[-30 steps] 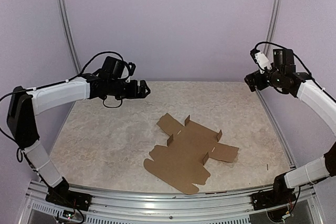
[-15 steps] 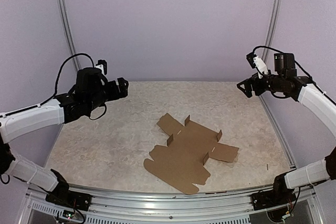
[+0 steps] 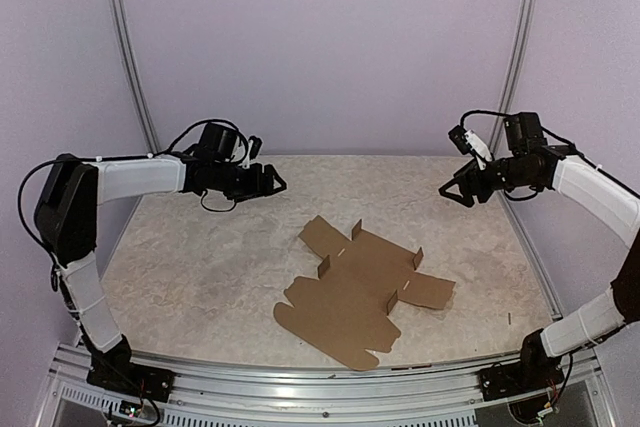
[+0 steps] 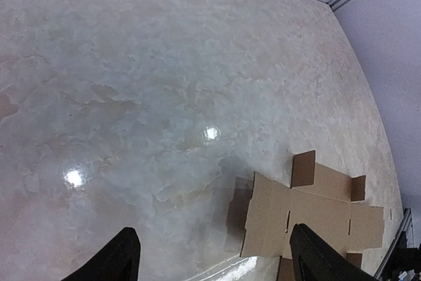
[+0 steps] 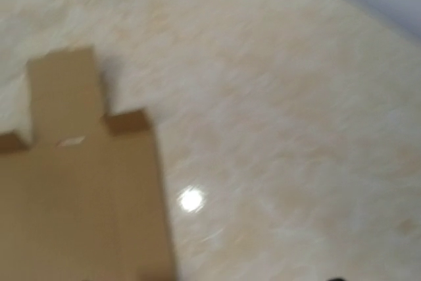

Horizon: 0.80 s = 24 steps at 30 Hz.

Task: Fold the paper box

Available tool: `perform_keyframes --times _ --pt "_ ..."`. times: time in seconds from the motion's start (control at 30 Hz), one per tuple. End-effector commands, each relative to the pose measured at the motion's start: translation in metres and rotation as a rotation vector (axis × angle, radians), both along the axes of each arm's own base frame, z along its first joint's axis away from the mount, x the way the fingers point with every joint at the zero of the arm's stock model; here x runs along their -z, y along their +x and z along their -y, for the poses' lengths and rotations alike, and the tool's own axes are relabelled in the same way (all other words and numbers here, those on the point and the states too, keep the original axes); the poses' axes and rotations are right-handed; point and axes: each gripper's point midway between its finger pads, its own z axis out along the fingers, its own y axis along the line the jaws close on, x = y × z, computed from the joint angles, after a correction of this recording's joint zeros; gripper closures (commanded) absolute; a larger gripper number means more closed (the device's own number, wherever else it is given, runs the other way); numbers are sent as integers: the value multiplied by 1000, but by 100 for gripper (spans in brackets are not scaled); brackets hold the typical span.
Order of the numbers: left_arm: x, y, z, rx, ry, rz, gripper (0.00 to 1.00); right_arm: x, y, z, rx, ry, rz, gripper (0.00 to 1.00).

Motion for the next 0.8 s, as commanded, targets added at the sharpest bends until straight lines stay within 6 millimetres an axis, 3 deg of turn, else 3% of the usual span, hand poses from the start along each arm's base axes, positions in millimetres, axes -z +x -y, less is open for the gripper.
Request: perform_keyframes --times 0.0,0.13,0.3,0.43,0.63,0.77 --pt "44 -33 55 258 -65 -220 23 10 -18 -12 -98 29 -68 25" --pt "69 -34 80 307 -60 -285 24 15 -18 -12 -102 26 -83 24" --pt "90 -34 93 333 -58 -336 30 27 -18 -10 -91 11 -110 24" --pt "97 -40 100 369 -87 -371 46 37 -17 -8 -83 -1 -142 24" --pt "103 -42 102 394 -102 -382 79 46 -14 -9 -87 0 -169 25" --pt "98 -47 109 441 -102 -317 91 57 -12 -13 -124 -7 -202 25"
